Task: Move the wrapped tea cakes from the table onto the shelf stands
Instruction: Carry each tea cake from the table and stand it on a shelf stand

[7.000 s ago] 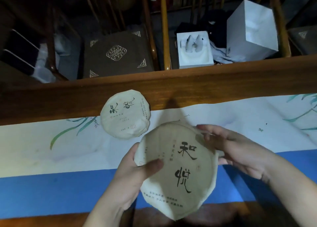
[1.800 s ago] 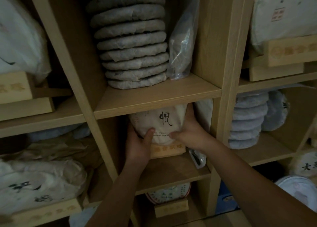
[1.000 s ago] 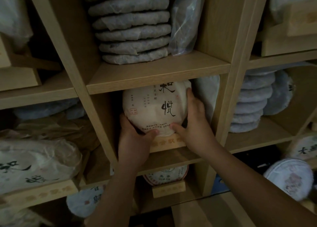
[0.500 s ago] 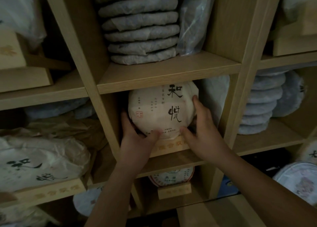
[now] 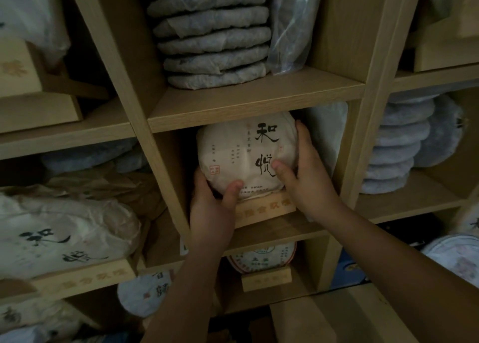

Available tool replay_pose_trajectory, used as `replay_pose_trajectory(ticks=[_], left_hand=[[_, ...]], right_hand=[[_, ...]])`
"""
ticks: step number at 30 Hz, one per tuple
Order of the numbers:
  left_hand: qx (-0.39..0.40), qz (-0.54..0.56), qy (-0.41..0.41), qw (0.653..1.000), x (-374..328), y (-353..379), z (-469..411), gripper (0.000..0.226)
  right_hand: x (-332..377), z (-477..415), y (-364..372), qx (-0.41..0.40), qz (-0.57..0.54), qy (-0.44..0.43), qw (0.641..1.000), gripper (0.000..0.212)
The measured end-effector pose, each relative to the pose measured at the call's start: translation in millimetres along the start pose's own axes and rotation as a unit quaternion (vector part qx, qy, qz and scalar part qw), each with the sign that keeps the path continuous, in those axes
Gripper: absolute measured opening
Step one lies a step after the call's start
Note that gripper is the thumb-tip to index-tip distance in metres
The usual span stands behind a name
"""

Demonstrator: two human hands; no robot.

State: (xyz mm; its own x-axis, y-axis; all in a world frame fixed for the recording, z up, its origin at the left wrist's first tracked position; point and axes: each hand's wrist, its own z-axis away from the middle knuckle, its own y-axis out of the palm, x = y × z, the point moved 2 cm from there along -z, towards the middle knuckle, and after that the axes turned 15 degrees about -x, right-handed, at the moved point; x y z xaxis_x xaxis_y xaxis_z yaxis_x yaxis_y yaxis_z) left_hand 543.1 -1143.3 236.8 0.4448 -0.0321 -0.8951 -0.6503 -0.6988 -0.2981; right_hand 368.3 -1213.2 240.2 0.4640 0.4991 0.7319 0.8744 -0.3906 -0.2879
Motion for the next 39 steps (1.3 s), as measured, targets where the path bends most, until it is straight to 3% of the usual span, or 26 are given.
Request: replay_pose_trajectory(ticks=[5, 8, 12, 19, 24, 28, 31, 33, 36, 39], left_hand=[[0.075, 0.011, -0.089, 0.993, 1, -7, 2, 0.066], [0.033, 0.058, -0.127, 0.990, -17, -11, -6, 0.073], [-0.053, 0.123, -0.048, 0.990, -40, -4, -12, 0.052], [-0.049, 0.101, -0.047, 0.993, -30, 1, -15, 0.020], [-0.034, 0.079, -0.121, 0.989, -22, 2, -18, 0.050], [-0.029, 0.059, -0.115, 0.991, -25, 3, -16, 0.053], [-0.029, 0.067, -0.121, 0.990, -27, 0, -21, 0.057], [-0.028, 0.073, -0.094, 0.992, -28, -3, -22, 0.060], [-0.007, 0.086, 0.031, 0.996, -30, -3, -16, 0.068], [-0.042, -0.001, 0.111, 0.993, -23, 4, -17, 0.073]], right_hand=[[-1, 13, -5, 0.035, -0.007, 0.008, 0.999, 0.082], [3, 14, -12, 0.044, -0.028, 0.009, 0.999, 0.070], [11, -2, -15, 0.008, -0.062, 0.027, 0.998, 0.057], [7, -7, -10, 0.019, -0.067, 0.033, 0.997, 0.040], [11, -20, -4, 0.071, -0.020, 0.018, 0.997, 0.047], [8, -21, -1, 0.081, -0.018, 0.015, 0.996, 0.048], [5, -26, -3, 0.099, -0.039, 0.024, 0.994, 0.061], [3, -27, -3, 0.084, -0.039, 0.022, 0.995, 0.068], [4, -26, -2, 0.055, -0.050, 0.002, 0.997, 0.071], [5, -25, 2, 0.043, -0.060, 0.003, 0.997, 0.063]])
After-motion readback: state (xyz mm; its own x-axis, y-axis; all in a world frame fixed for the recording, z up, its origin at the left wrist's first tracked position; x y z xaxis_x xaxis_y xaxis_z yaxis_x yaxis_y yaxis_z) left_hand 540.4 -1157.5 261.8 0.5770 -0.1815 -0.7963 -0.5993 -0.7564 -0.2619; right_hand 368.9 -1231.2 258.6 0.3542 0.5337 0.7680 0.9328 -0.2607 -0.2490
